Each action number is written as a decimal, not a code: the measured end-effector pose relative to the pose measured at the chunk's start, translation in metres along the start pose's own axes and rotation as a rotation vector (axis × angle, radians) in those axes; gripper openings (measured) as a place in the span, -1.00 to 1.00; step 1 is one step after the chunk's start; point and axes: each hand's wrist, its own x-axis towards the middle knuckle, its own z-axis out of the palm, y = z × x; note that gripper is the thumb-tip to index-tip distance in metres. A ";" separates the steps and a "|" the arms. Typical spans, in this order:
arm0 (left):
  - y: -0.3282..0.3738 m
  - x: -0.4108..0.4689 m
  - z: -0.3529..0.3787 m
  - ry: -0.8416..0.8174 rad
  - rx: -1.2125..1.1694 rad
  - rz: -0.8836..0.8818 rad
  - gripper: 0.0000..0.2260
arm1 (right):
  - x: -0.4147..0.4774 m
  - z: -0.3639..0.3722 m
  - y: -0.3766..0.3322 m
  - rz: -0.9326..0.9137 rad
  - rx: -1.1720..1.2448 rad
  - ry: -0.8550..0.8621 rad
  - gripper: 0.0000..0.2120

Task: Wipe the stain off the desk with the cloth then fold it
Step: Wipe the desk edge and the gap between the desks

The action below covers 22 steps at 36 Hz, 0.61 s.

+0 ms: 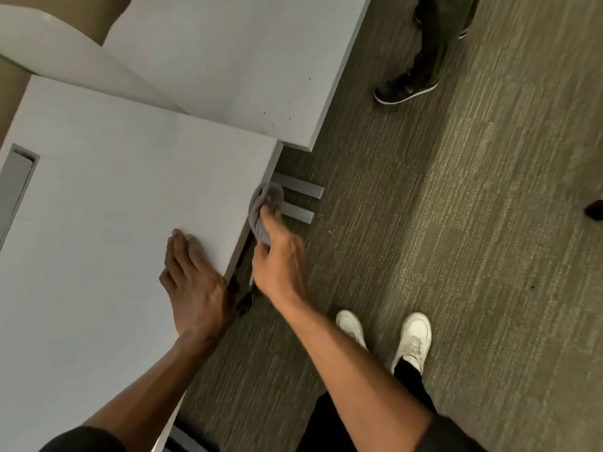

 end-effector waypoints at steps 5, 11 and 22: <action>0.003 0.000 -0.005 -0.008 -0.004 -0.018 0.04 | 0.069 -0.021 -0.019 0.050 0.006 0.085 -0.34; 0.004 0.000 -0.005 -0.021 -0.006 -0.014 0.06 | 0.069 -0.023 -0.021 -0.005 -0.054 0.068 -0.34; 0.003 -0.001 -0.006 -0.036 -0.036 -0.012 0.11 | 0.001 -0.007 0.003 -0.010 -0.004 -0.056 -0.31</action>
